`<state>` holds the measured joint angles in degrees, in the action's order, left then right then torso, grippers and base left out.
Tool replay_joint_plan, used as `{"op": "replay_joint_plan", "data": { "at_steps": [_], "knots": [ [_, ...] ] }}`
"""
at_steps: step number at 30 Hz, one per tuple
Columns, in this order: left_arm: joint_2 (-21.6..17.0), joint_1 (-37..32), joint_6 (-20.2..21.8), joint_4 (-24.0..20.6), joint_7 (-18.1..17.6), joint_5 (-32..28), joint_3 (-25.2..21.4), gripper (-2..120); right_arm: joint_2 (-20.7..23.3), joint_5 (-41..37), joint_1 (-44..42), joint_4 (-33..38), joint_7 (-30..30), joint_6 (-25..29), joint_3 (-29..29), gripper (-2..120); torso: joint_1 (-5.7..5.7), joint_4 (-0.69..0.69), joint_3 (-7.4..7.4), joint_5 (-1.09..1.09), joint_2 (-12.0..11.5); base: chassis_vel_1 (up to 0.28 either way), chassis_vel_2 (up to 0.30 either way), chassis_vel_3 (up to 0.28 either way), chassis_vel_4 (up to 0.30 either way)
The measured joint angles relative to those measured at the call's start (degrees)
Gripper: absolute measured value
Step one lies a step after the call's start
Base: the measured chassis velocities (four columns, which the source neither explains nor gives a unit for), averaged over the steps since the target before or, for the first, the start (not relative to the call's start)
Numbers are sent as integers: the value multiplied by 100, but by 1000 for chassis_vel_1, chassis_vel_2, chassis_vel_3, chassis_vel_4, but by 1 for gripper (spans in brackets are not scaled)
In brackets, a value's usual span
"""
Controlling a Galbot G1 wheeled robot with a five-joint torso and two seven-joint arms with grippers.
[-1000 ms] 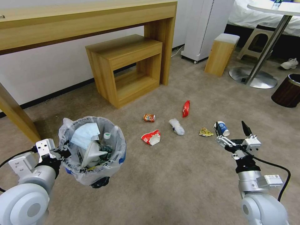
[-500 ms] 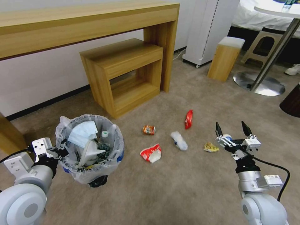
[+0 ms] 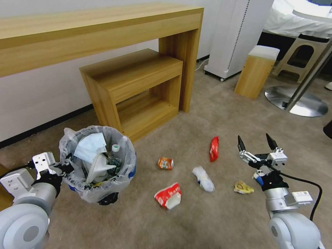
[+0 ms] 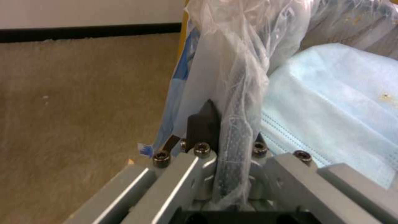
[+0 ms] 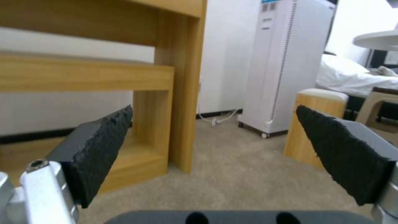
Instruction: Pick up the trash bin and place the garbage on the floor into it.
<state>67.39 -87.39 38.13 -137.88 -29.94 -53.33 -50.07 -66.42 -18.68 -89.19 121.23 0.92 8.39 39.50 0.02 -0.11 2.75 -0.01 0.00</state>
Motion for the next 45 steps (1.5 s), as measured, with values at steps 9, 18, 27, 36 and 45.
{"op": "replay_joint_plan", "data": {
  "at_steps": [9,18,27,36,45],
  "knots": [
    [2,-54,8,-42,7,-41,-45,1,110,258,-135,-150,-23,-3,-208,100,0,0,-2,2,0,-54,56,49,-54],
    [-3,-102,21,-123,8,-150,-171,1,619,425,-236,-301,-25,-126,-425,100,0,0,-1,1,0,0,0,0,0],
    [83,-300,28,-257,4,-147,-289,1,967,-341,77,-531,270,-990,-1315,100,0,1,0,1,0,0,0,0,0],
    [108,-406,35,-397,-24,-57,-328,1,555,-1176,451,-418,-826,-2546,-2100,100,0,0,-1,0,0,0,0,0,0],
    [215,-365,37,-405,-28,138,-153,1,123,-2381,821,-588,-1573,-3424,-2872,100,0,0,-1,1,0,0,0,0,0]
  ]
}}
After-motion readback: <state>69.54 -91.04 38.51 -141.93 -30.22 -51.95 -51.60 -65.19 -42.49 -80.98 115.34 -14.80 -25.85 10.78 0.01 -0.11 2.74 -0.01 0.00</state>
